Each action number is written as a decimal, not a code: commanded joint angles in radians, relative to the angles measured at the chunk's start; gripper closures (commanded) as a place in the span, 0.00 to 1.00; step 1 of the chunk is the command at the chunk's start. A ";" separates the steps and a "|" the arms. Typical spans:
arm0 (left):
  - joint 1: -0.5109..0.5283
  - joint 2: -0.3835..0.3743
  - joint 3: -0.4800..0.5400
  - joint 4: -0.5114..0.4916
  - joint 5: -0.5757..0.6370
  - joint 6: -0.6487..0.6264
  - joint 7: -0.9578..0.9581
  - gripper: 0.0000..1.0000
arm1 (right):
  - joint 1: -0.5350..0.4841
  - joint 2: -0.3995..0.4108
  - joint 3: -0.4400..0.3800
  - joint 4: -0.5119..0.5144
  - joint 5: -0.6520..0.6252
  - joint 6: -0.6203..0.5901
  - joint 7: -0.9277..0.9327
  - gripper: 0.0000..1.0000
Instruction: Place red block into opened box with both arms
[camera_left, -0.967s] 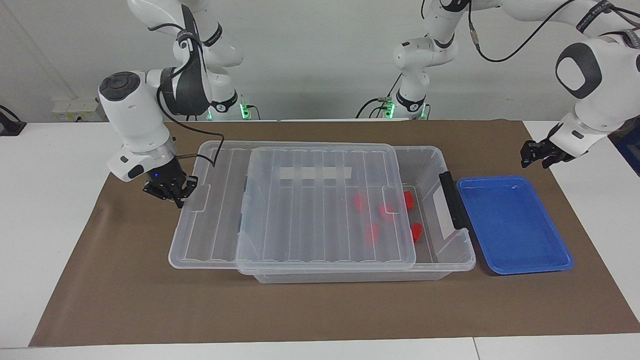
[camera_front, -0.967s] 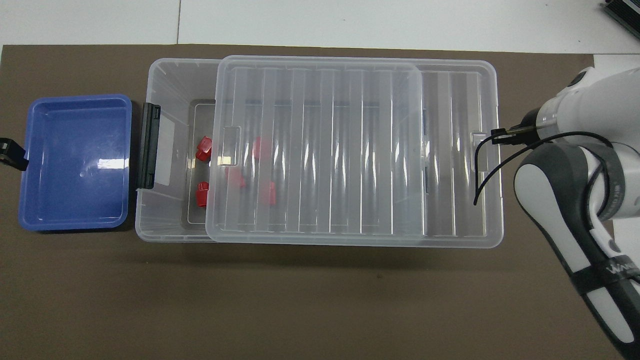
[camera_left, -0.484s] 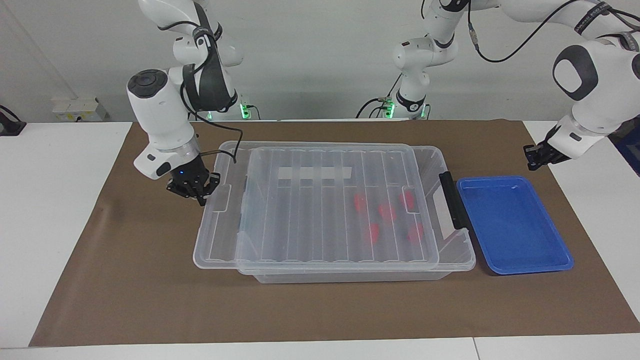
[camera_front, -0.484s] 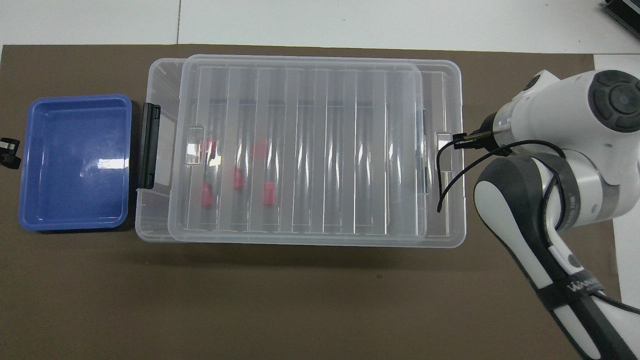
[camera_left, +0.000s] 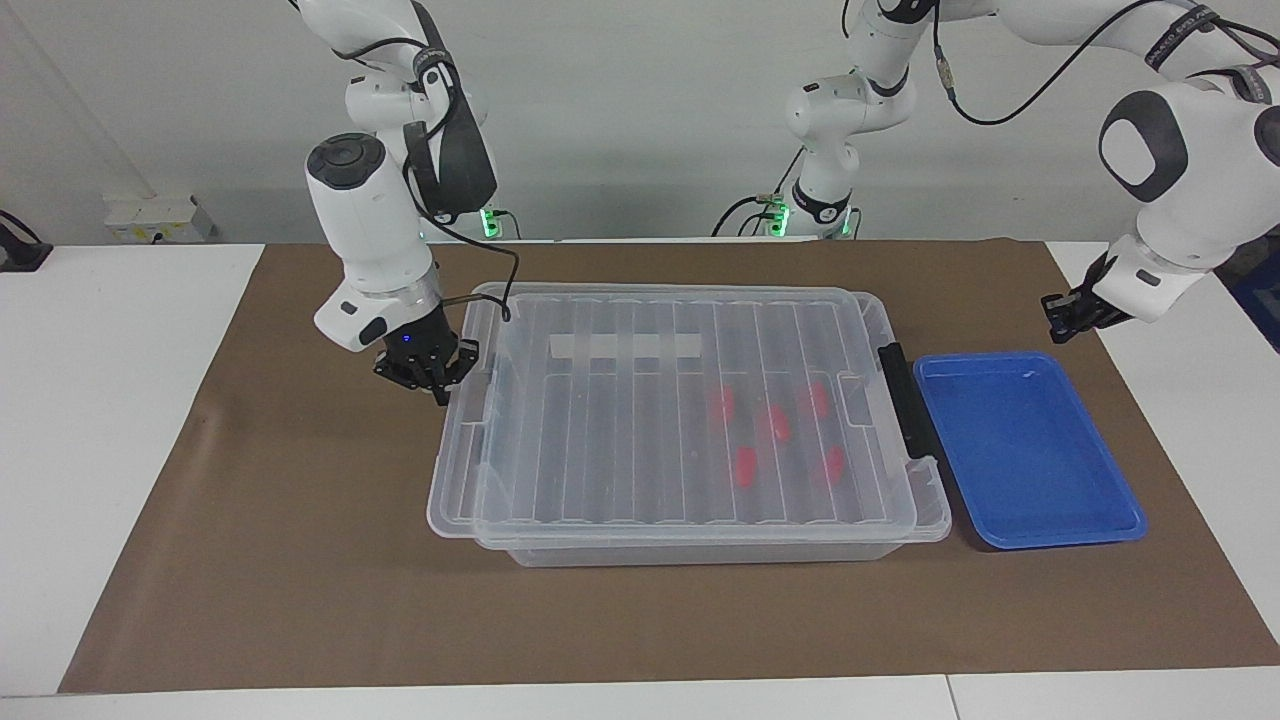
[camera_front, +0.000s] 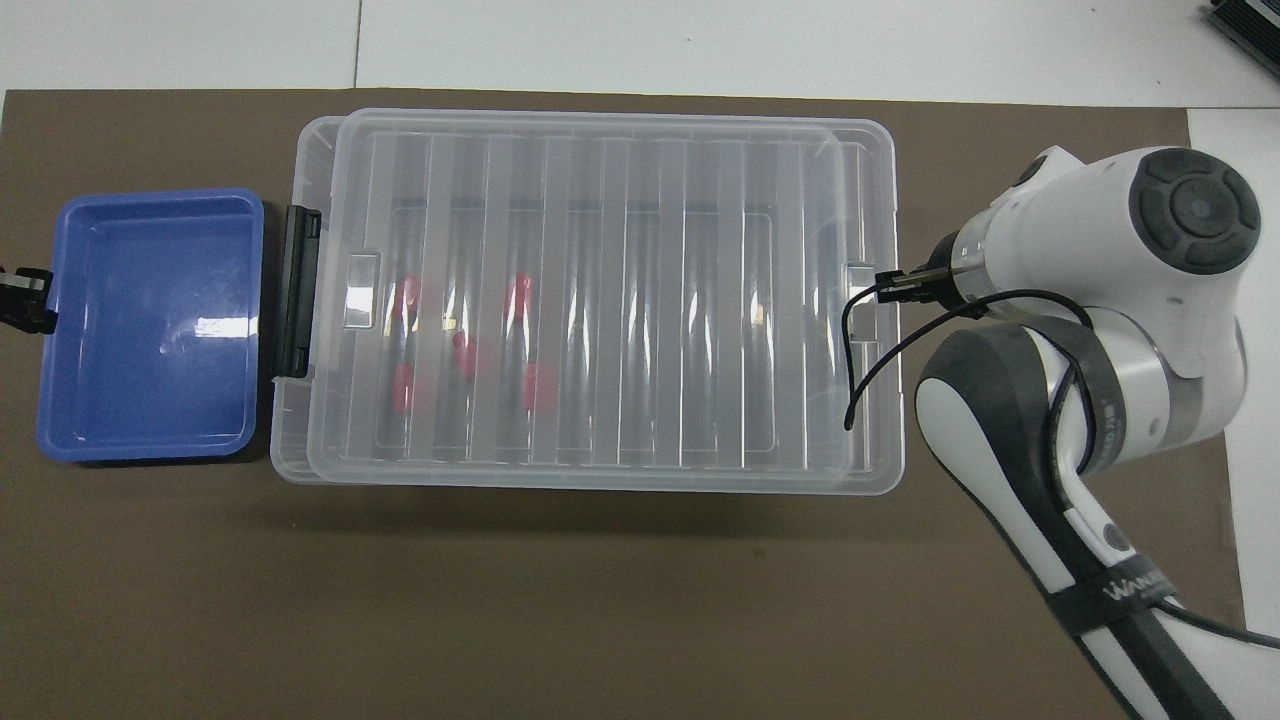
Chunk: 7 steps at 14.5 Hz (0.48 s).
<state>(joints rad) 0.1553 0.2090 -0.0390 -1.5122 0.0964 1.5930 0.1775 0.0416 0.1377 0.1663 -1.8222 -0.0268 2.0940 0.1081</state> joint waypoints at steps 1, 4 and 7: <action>-0.013 -0.028 0.010 -0.036 -0.003 0.030 -0.018 0.00 | 0.014 -0.009 0.006 -0.008 0.002 0.012 0.024 1.00; -0.019 -0.025 0.010 -0.036 -0.003 0.079 -0.015 0.00 | 0.023 -0.009 0.007 -0.008 0.002 0.012 0.024 1.00; -0.029 -0.025 0.008 -0.022 -0.001 0.120 -0.010 0.00 | 0.037 -0.009 0.007 -0.008 0.002 0.012 0.025 1.00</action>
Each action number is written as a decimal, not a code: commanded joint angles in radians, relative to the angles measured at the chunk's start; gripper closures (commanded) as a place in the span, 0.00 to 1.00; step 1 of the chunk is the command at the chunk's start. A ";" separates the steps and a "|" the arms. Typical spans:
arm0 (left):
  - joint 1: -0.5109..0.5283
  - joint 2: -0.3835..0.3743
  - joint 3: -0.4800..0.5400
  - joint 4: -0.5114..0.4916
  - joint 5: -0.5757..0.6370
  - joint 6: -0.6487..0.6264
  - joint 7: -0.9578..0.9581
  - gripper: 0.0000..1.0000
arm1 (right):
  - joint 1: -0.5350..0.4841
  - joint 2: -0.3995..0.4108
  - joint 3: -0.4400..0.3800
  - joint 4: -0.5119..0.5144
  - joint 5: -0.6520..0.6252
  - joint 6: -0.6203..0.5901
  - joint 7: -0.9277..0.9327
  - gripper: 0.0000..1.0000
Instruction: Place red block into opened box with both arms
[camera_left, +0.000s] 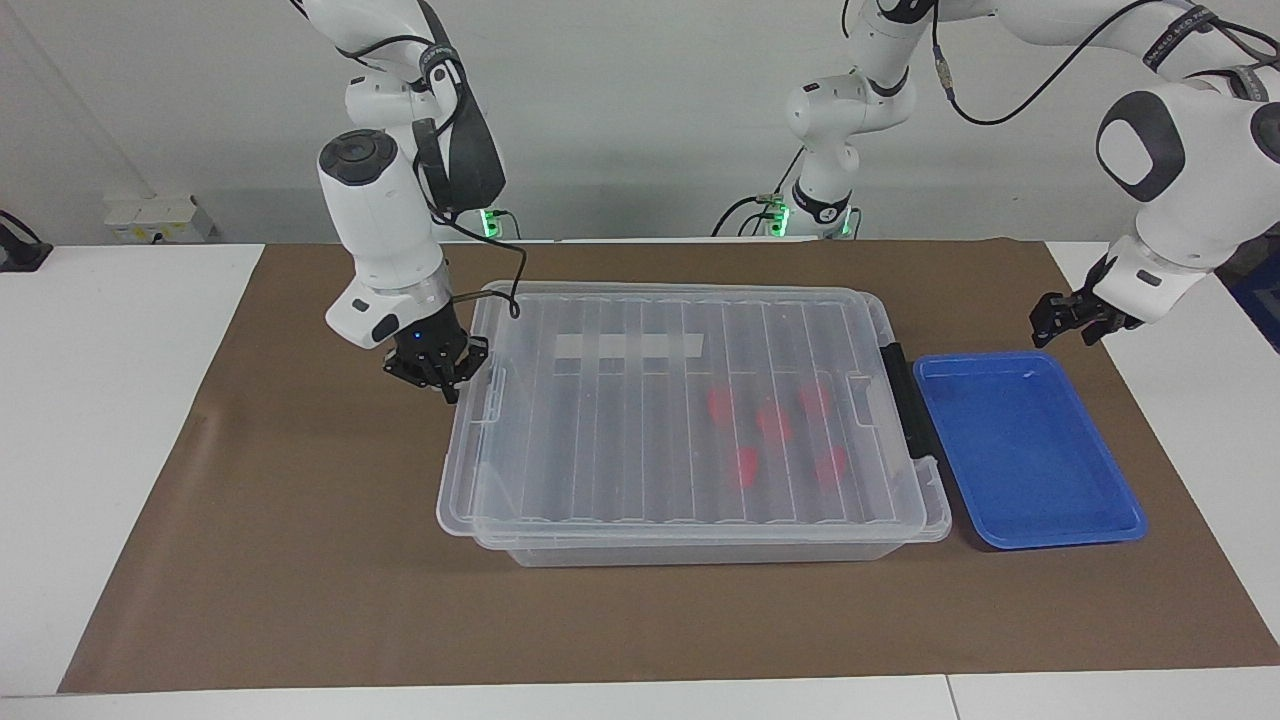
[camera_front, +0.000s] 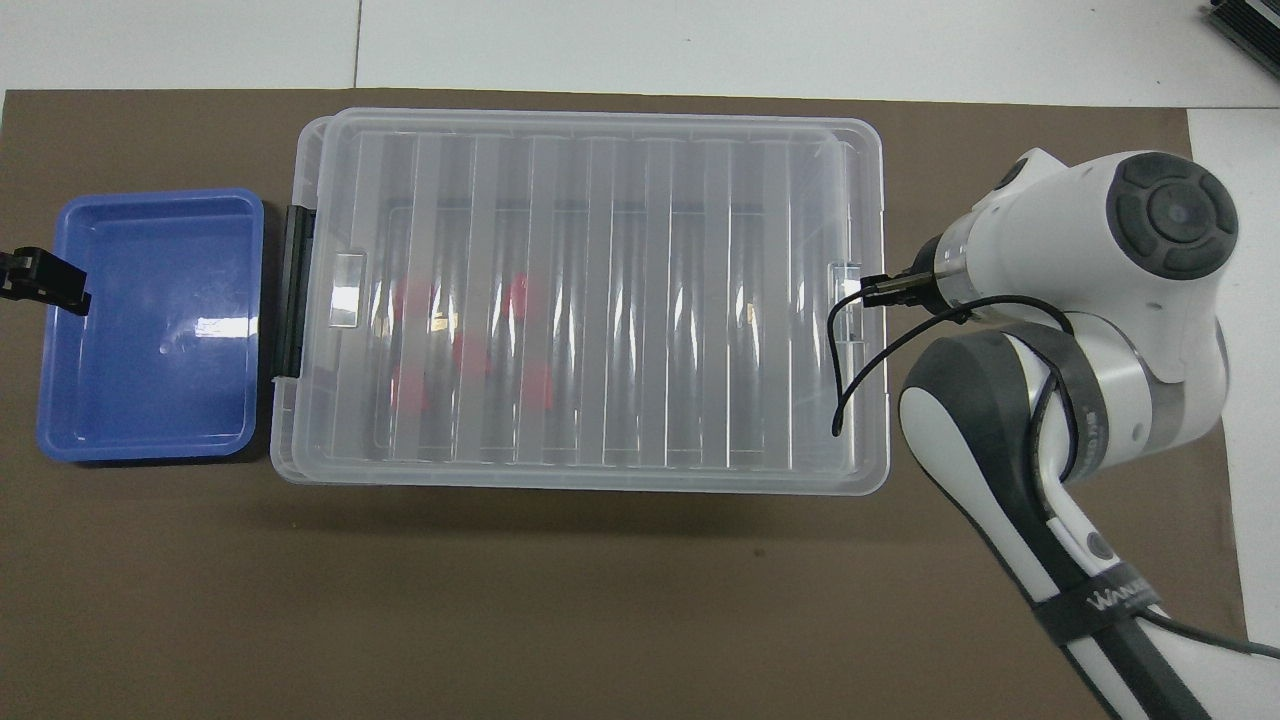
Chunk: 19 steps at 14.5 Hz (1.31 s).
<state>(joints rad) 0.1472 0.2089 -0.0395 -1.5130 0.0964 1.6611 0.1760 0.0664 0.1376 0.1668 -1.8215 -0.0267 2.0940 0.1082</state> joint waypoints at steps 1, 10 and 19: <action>-0.035 -0.032 0.007 0.002 0.000 0.042 -0.012 0.00 | 0.012 -0.009 0.007 -0.009 0.002 0.012 0.025 1.00; -0.070 -0.054 0.020 0.298 -0.047 -0.323 -0.012 0.00 | -0.002 -0.016 0.004 0.008 0.004 -0.005 0.024 1.00; -0.224 -0.223 0.147 0.040 -0.084 -0.184 -0.016 0.00 | -0.114 -0.136 -0.004 0.010 0.005 -0.136 0.093 0.00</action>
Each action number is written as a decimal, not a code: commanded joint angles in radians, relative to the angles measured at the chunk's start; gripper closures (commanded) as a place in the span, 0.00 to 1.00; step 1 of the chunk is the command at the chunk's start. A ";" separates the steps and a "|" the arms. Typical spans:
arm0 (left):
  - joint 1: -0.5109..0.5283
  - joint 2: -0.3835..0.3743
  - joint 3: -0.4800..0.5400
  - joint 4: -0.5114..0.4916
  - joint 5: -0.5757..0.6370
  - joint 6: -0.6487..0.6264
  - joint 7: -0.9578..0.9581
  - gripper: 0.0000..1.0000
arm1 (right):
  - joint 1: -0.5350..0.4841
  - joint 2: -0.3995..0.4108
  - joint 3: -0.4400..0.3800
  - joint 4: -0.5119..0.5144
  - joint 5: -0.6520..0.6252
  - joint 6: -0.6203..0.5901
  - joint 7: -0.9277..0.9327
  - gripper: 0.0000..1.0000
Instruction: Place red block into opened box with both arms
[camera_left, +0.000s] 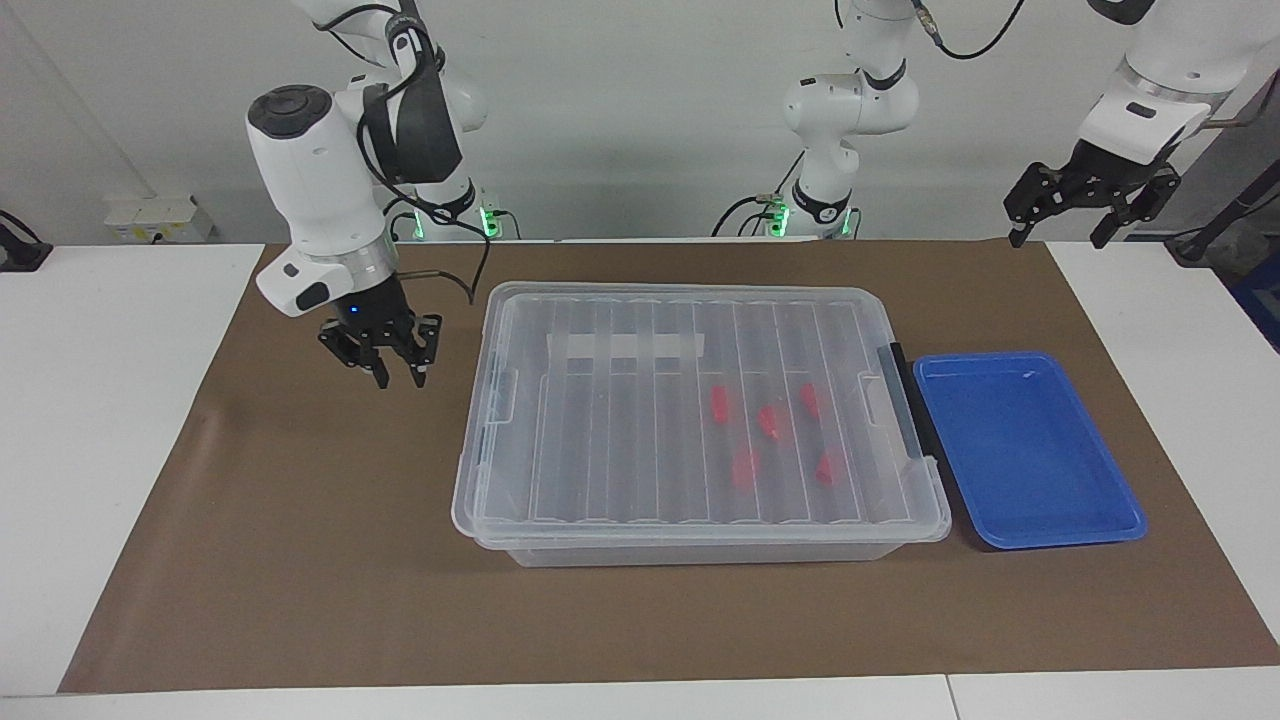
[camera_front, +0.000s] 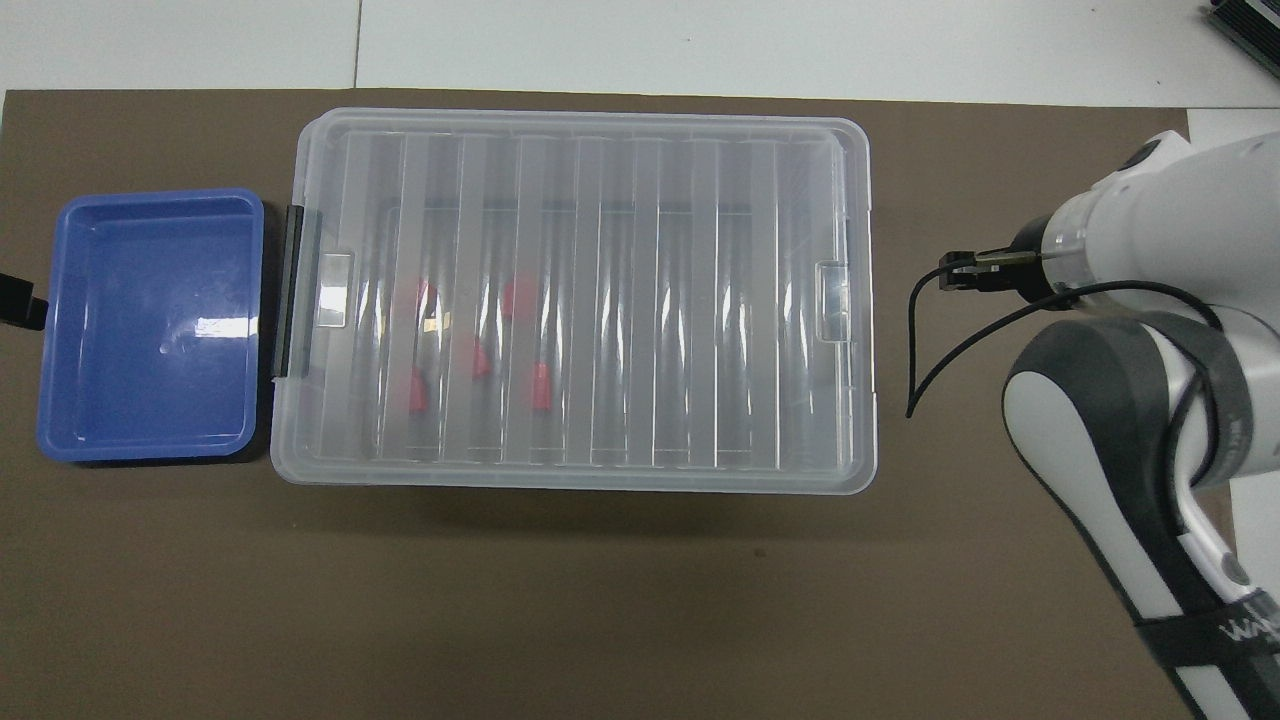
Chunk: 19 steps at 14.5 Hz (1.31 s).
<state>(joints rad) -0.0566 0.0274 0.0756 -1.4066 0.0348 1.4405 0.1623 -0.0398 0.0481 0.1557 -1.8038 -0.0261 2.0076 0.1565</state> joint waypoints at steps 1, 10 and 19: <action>-0.025 -0.064 0.032 -0.089 -0.022 0.043 -0.004 0.00 | -0.009 -0.060 0.005 -0.003 0.005 -0.075 0.057 0.00; -0.014 -0.014 0.003 -0.053 -0.061 0.101 -0.010 0.00 | -0.022 -0.036 0.005 0.210 0.003 -0.326 0.066 0.00; -0.012 -0.017 0.013 -0.104 -0.050 0.110 -0.003 0.00 | -0.020 -0.039 0.005 0.245 -0.005 -0.379 0.063 0.00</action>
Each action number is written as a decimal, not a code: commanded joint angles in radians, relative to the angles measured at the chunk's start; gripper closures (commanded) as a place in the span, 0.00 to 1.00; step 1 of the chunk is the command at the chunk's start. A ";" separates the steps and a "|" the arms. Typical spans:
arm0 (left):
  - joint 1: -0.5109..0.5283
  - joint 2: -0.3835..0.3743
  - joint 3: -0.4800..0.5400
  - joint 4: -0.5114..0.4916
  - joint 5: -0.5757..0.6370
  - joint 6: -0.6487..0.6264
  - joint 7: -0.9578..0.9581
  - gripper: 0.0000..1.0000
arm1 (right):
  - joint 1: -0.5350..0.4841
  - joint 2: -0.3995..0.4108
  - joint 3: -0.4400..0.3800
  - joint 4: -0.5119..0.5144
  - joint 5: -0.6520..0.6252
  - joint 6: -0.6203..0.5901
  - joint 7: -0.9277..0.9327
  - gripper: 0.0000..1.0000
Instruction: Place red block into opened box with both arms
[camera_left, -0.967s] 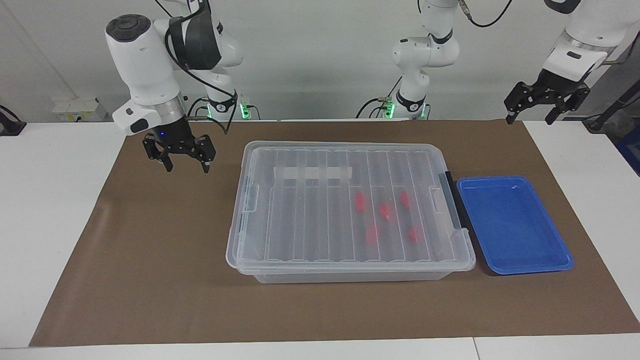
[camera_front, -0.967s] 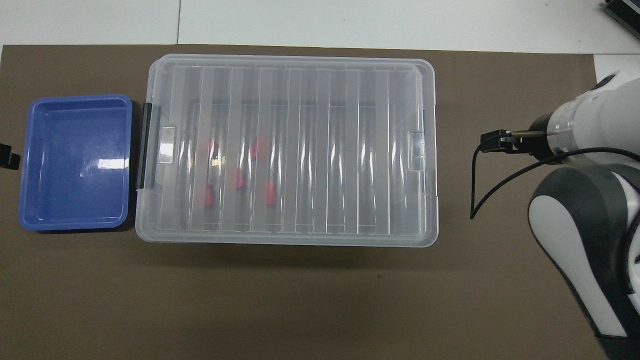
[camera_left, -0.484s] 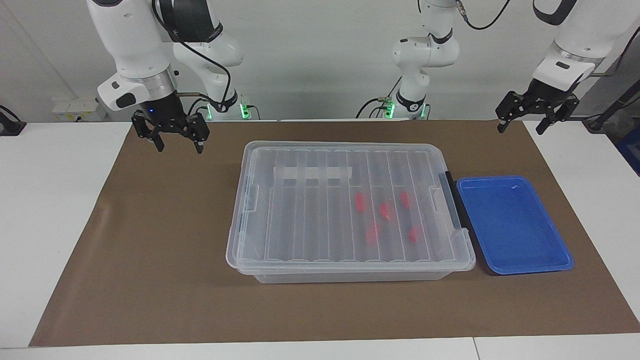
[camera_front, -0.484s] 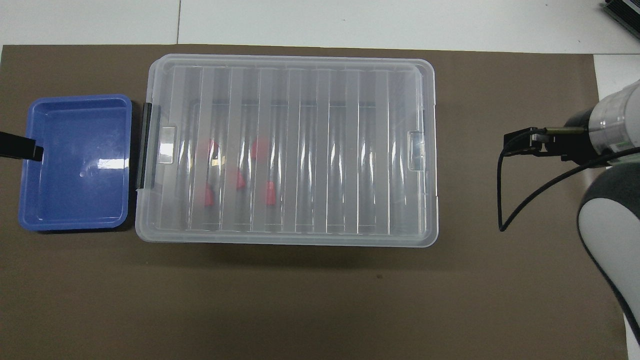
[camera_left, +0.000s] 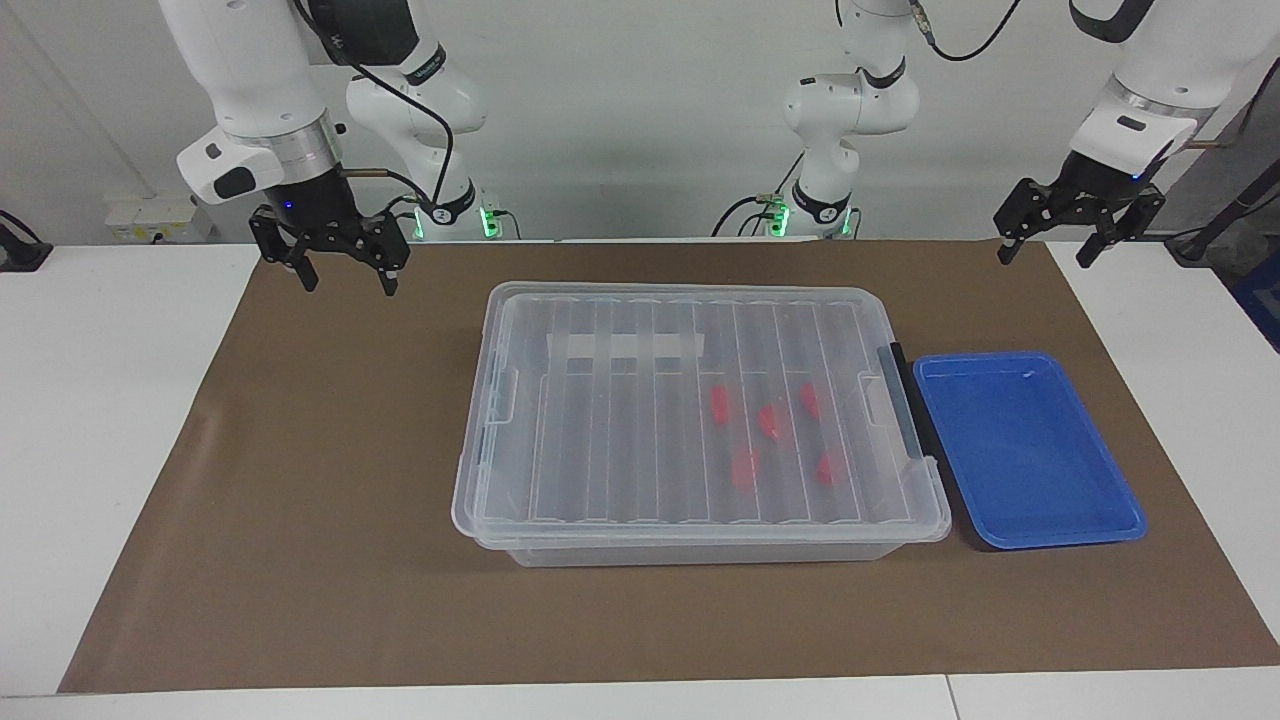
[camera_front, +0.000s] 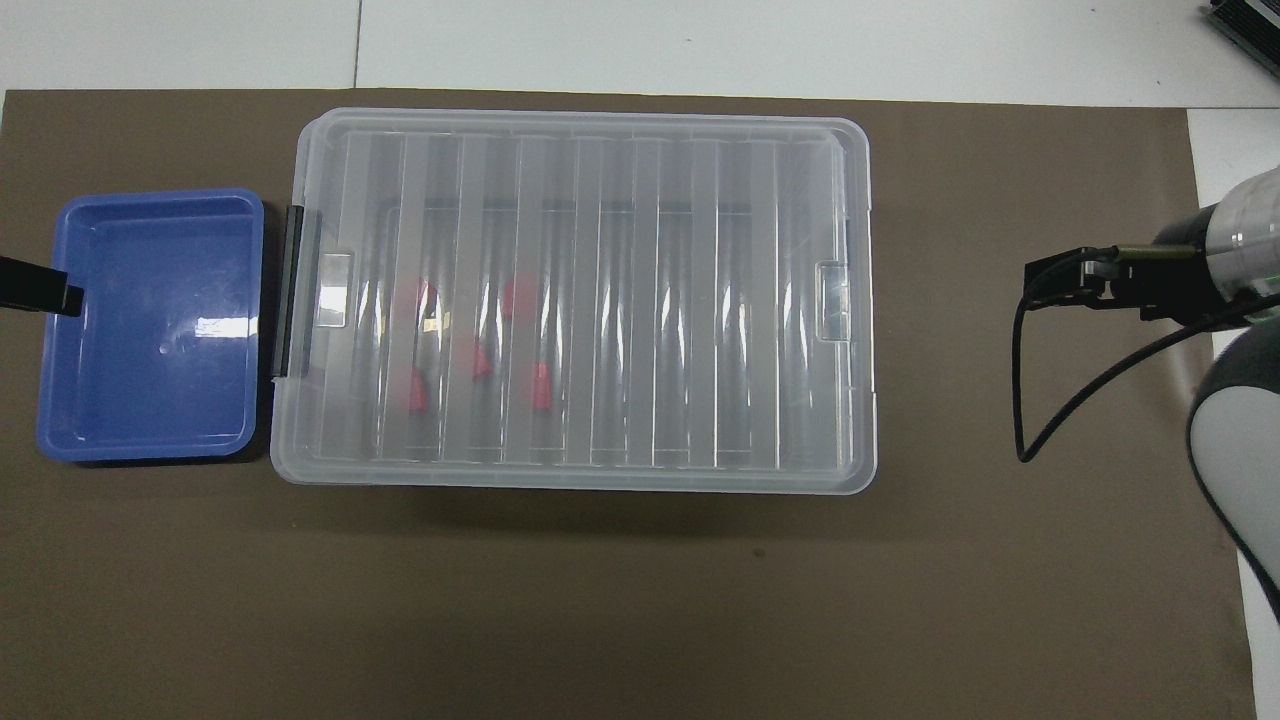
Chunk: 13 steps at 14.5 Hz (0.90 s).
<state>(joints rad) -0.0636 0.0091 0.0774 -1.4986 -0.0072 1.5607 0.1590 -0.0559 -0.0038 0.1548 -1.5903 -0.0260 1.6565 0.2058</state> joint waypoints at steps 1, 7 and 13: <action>-0.001 -0.003 0.013 -0.032 -0.008 -0.013 -0.001 0.00 | -0.004 0.011 0.006 0.032 -0.005 -0.029 0.012 0.00; 0.005 -0.009 0.012 -0.041 -0.007 -0.022 -0.003 0.00 | -0.013 0.008 0.003 0.032 -0.003 -0.044 0.007 0.00; 0.005 -0.011 0.012 -0.041 -0.007 -0.022 -0.003 0.00 | -0.027 -0.011 -0.001 0.032 0.005 -0.106 0.001 0.00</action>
<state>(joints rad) -0.0601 0.0121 0.0854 -1.5279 -0.0072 1.5494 0.1590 -0.0717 -0.0041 0.1470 -1.5737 -0.0265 1.5909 0.2058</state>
